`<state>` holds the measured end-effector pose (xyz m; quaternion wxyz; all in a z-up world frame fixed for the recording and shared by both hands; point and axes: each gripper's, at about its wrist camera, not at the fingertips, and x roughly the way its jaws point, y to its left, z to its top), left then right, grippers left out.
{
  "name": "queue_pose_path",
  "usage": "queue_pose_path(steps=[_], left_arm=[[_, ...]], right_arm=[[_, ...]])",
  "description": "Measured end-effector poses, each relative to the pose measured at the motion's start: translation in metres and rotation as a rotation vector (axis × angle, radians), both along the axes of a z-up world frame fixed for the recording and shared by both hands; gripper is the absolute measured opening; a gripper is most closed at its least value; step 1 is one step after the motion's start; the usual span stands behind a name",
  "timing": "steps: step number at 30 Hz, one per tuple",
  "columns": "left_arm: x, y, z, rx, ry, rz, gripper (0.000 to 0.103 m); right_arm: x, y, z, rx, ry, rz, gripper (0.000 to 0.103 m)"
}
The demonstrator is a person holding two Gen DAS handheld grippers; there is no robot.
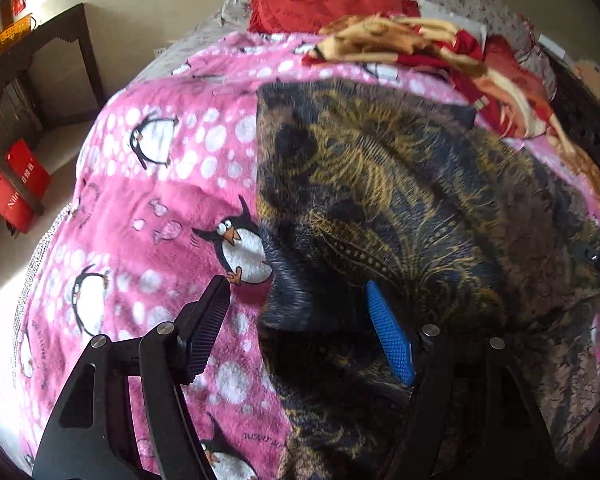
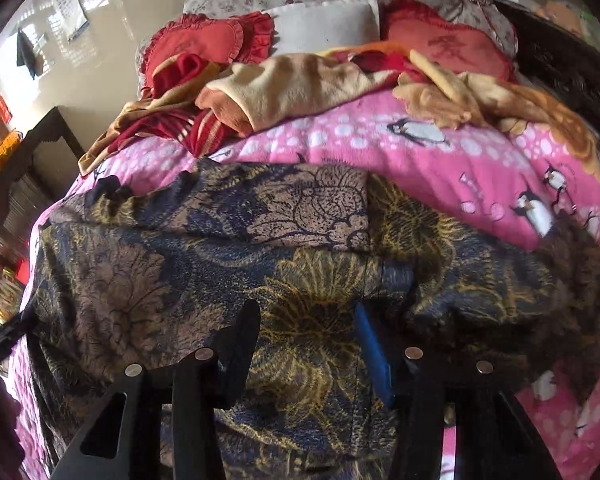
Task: Fold small clothes
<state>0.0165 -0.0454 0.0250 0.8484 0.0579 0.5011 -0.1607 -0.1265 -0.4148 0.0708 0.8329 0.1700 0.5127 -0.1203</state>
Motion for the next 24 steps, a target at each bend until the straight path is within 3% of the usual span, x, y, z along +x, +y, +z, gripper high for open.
queue_pose_path(steps=[4,7,10,14,20,24], left_arm=[[-0.003,-0.009,-0.002,0.053,-0.035,-0.012,0.071],[-0.007,-0.011,0.011,0.025,-0.018,-0.016,0.071],[-0.016,-0.016,0.033,-0.011,-0.055,-0.028,0.071],[-0.029,-0.029,0.053,-0.049,-0.085,-0.071,0.071],[-0.047,-0.052,0.052,-0.035,-0.064,-0.122,0.071],[-0.053,-0.055,0.048,-0.02,-0.058,-0.133,0.071]], right_arm=[[-0.004,-0.002,0.007,0.006,-0.032,0.016,0.049],[-0.032,-0.018,0.021,0.03,-0.081,-0.02,0.05],[-0.059,-0.036,0.035,-0.02,-0.078,-0.082,0.051],[-0.101,-0.085,0.041,-0.067,-0.037,-0.234,0.056],[-0.155,-0.182,0.037,0.029,-0.067,-0.537,0.061],[-0.173,-0.221,0.025,0.058,-0.011,-0.676,0.062]])
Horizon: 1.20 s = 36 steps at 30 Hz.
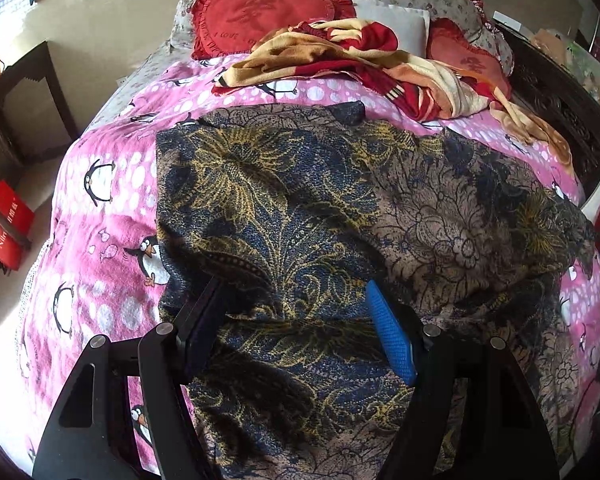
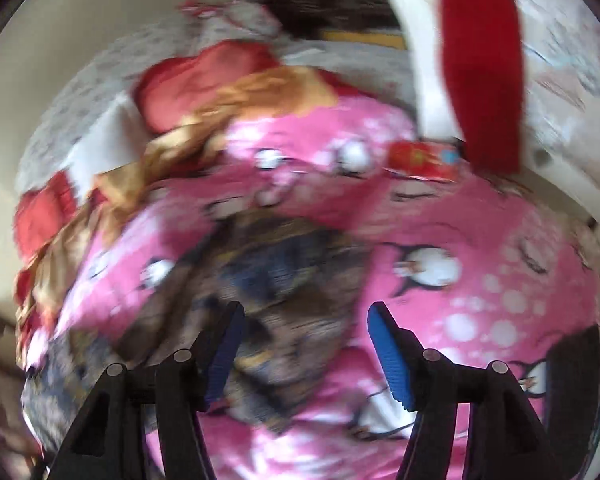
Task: Fold small clothes
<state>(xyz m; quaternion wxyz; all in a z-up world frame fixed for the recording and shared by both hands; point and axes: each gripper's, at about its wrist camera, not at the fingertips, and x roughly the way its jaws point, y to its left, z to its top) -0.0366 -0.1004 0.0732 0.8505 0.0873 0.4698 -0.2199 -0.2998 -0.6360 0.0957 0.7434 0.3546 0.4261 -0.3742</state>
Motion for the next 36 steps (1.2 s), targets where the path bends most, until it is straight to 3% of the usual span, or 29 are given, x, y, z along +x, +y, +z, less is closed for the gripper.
queue_pose_path(steps=[3,6,8,9,13,14,22,26,30,36], left_arm=[[0.003,-0.002,-0.006,0.009,0.017,0.007,0.071],[0.006,-0.003,-0.012,0.011,0.043,0.017,0.071],[0.005,-0.004,-0.013,0.007,0.049,0.019,0.071],[0.005,-0.005,-0.013,0.009,0.048,0.019,0.071],[0.003,-0.008,-0.01,0.018,0.035,0.005,0.071],[0.002,-0.009,-0.009,0.018,0.029,0.003,0.071],[0.0,-0.006,-0.002,-0.018,0.021,0.004,0.071],[-0.003,-0.002,0.0,-0.032,0.024,0.009,0.071],[-0.004,0.002,0.004,-0.047,0.02,0.015,0.071],[-0.006,0.007,0.008,-0.055,0.013,0.019,0.071]], right_arm=[[-0.004,-0.006,-0.009,0.03,0.003,0.01,0.062],[0.0,-0.005,-0.029,0.055,0.072,0.052,0.062],[0.002,-0.001,-0.039,0.085,0.035,0.061,0.058],[0.003,-0.001,-0.042,0.087,0.011,0.068,0.052],[0.0,0.002,-0.035,0.045,-0.045,0.114,0.005],[-0.002,0.001,-0.028,0.022,-0.046,0.125,0.005],[-0.007,0.007,0.074,-0.524,0.236,0.195,0.004],[-0.006,0.022,0.116,-0.78,0.325,0.237,0.004],[0.001,0.053,0.147,-0.924,0.262,0.312,0.004],[0.034,0.12,0.17,-0.957,0.118,0.499,0.004]])
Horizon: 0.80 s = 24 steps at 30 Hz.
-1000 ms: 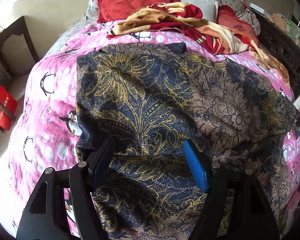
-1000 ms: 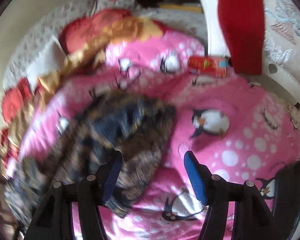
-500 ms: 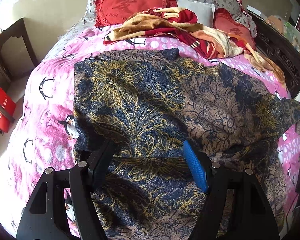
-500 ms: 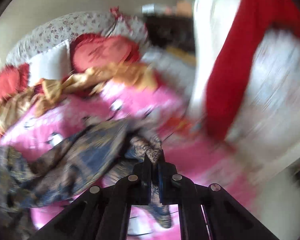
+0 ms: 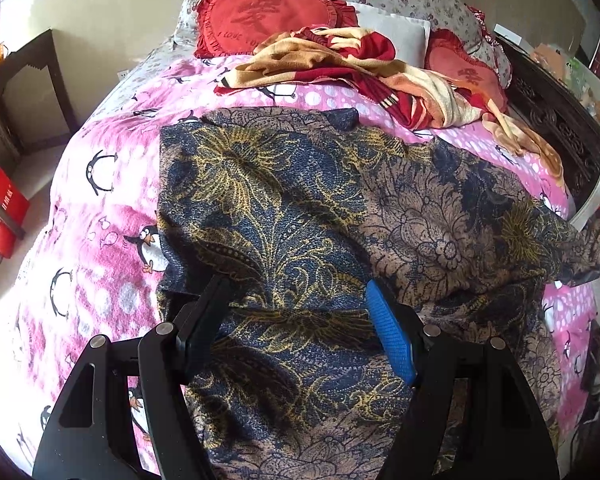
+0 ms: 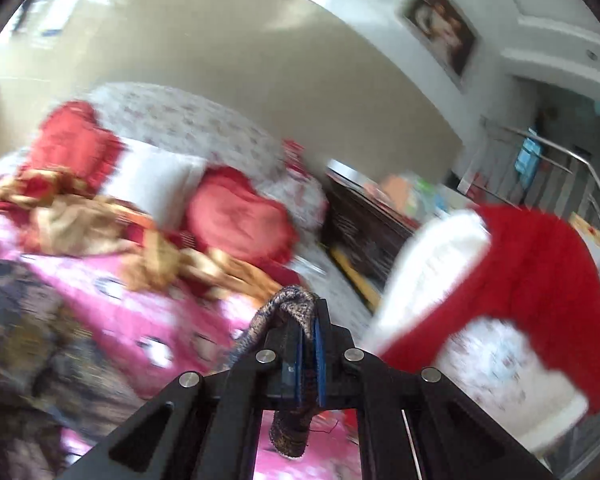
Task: Fold small clothes
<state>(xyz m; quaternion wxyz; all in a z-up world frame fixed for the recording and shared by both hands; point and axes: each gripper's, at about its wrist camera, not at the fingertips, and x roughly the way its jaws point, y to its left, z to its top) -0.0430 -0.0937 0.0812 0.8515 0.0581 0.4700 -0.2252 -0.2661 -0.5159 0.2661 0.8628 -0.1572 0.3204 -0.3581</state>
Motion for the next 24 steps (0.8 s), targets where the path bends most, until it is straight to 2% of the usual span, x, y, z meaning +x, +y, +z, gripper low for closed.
queue_pose_path(steps=[5,9,13,16,18,20,21,22,23,24], left_arm=[[0.0,0.009,0.001,0.001,-0.002,0.016,0.071],[0.004,0.015,-0.001,0.006,0.003,0.036,0.071],[0.008,0.021,-0.003,0.007,0.005,0.049,0.071],[0.011,0.023,-0.005,0.012,0.009,0.053,0.071],[0.012,0.023,-0.007,0.015,0.015,0.055,0.071],[0.012,0.024,-0.008,0.016,0.016,0.054,0.071],[0.012,0.024,-0.008,0.017,0.017,0.053,0.071],[0.013,0.024,-0.009,0.017,0.019,0.053,0.071],[0.013,0.023,-0.01,0.018,0.021,0.054,0.071],[0.014,0.022,-0.012,0.018,0.025,0.055,0.071]], right_arm=[[0.042,0.061,-0.006,0.109,-0.007,0.202,0.004],[0.078,0.113,-0.029,0.249,0.005,0.351,0.004],[0.112,0.166,-0.071,0.373,0.073,0.469,0.004],[0.133,0.2,-0.107,0.471,0.146,0.51,0.006],[0.145,0.215,-0.135,0.56,0.234,0.5,0.013],[0.147,0.221,-0.151,0.64,0.28,0.498,0.021],[0.145,0.221,-0.154,0.66,0.284,0.496,0.024],[0.141,0.219,-0.152,0.669,0.275,0.494,0.032],[0.135,0.216,-0.149,0.675,0.258,0.496,0.045],[0.131,0.212,-0.146,0.678,0.235,0.501,0.05]])
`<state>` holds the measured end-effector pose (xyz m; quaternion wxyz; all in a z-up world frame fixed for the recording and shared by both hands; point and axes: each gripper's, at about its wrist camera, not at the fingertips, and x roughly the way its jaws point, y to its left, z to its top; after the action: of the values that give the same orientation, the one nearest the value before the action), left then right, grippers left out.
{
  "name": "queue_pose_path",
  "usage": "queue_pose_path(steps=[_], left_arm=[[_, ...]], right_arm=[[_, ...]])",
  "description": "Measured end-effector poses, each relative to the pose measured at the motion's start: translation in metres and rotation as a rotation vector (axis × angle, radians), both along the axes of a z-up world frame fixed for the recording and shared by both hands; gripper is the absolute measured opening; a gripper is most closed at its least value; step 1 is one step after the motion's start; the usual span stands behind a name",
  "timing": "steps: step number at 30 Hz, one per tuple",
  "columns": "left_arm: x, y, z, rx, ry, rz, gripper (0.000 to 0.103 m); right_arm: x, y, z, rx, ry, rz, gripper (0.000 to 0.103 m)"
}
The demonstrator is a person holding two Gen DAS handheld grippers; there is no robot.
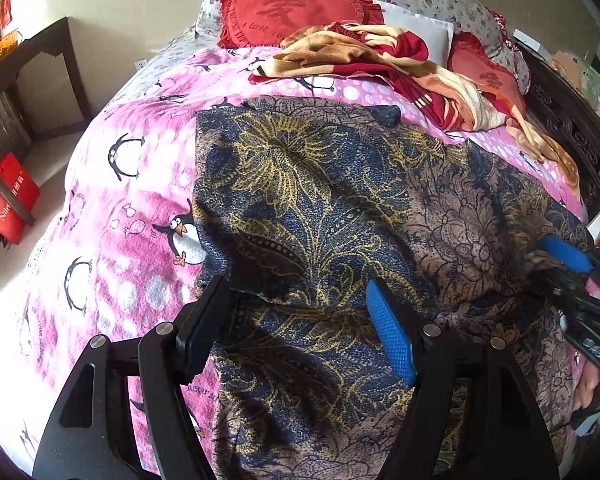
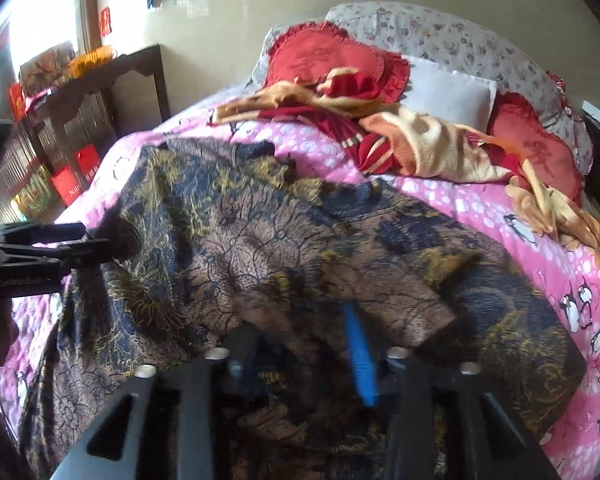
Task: Fold small clothes
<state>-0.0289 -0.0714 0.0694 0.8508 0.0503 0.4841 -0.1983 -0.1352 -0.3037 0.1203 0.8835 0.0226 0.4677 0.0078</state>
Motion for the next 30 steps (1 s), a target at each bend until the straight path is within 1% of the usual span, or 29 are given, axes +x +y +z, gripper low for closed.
queue_pose_path(steps=[2,4,7,10,11,13,15,16,18,19,21,23,24,27,28,30], left_arm=[[0.001,-0.002,-0.003,-0.004,0.009,0.002,0.071],[0.0,-0.005,-0.004,-0.006,0.014,0.004,0.071],[-0.003,-0.009,-0.003,-0.005,0.014,-0.007,0.071],[-0.005,-0.011,-0.001,0.007,0.001,-0.018,0.071],[-0.006,-0.01,-0.001,0.007,-0.003,-0.017,0.071],[-0.005,-0.009,0.0,0.004,-0.005,-0.011,0.071],[-0.004,-0.007,-0.001,-0.004,0.004,-0.004,0.071],[-0.003,-0.005,-0.001,-0.009,0.008,-0.001,0.071],[-0.004,-0.004,-0.001,-0.02,0.011,0.001,0.071],[-0.005,-0.004,-0.001,-0.024,0.012,-0.001,0.071],[-0.008,-0.008,-0.001,-0.042,0.018,-0.017,0.071],[-0.014,-0.016,0.003,-0.071,0.02,-0.065,0.071],[-0.019,-0.021,0.005,-0.084,0.017,-0.097,0.071],[-0.042,-0.045,0.011,-0.122,0.009,-0.226,0.071],[-0.051,-0.057,0.011,-0.122,0.011,-0.279,0.071],[-0.069,-0.081,0.008,-0.081,-0.001,-0.371,0.071]], right_arm=[[-0.008,-0.009,0.008,0.021,-0.04,-0.02,0.074],[-0.015,-0.016,0.015,0.054,-0.076,-0.042,0.079],[-0.019,-0.022,0.023,0.106,-0.089,-0.051,0.08],[-0.027,-0.013,0.032,0.074,-0.099,-0.021,0.082],[-0.032,-0.01,0.034,0.053,-0.108,-0.013,0.088],[-0.04,-0.006,0.032,0.032,-0.106,0.006,0.095],[-0.045,-0.003,0.024,-0.026,-0.047,0.018,0.095],[-0.049,-0.004,0.023,-0.051,-0.034,0.015,0.095],[-0.062,-0.011,0.027,-0.063,-0.068,-0.021,0.095],[-0.066,-0.019,0.03,-0.036,-0.087,-0.049,0.095],[-0.067,-0.038,0.03,0.059,-0.087,-0.113,0.094],[-0.067,-0.056,0.027,0.144,-0.074,-0.18,0.091],[-0.068,-0.062,0.027,0.172,-0.074,-0.208,0.091],[-0.081,-0.077,0.027,0.196,-0.099,-0.277,0.091],[-0.086,-0.081,0.026,0.196,-0.102,-0.296,0.091],[-0.097,-0.09,0.023,0.216,-0.103,-0.333,0.091]])
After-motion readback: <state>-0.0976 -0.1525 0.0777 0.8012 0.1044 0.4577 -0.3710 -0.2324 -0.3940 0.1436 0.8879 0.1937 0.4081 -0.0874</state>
